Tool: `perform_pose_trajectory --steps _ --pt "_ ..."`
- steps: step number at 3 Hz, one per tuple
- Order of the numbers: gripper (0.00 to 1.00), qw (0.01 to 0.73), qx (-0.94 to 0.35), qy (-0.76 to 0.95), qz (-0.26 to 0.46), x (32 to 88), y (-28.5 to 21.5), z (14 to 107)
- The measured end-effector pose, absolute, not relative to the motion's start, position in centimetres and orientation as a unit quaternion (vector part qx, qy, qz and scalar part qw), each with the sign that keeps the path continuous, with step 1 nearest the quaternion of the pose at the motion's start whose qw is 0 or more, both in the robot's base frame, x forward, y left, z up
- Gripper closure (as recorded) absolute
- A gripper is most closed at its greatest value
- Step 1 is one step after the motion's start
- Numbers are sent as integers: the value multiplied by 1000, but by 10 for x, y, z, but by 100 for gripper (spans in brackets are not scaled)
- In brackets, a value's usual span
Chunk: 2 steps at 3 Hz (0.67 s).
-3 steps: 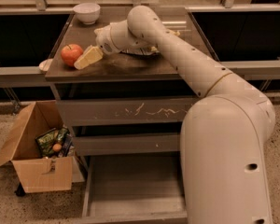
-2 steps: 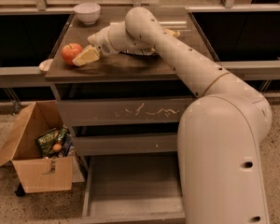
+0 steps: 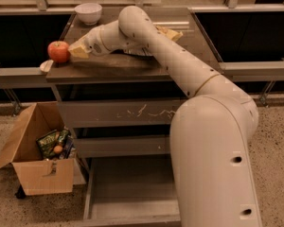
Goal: Place apple into bottom drawer
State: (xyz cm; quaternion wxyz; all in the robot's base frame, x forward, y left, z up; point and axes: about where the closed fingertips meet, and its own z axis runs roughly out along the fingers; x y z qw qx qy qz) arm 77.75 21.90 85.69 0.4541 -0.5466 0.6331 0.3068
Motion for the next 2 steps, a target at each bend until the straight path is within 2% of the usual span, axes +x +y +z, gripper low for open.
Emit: perform_pose_trajectory --steps 1,2 --pt "100 456 -549 626 315 775 224 860" --pt "100 470 -530 638 302 776 201 865"
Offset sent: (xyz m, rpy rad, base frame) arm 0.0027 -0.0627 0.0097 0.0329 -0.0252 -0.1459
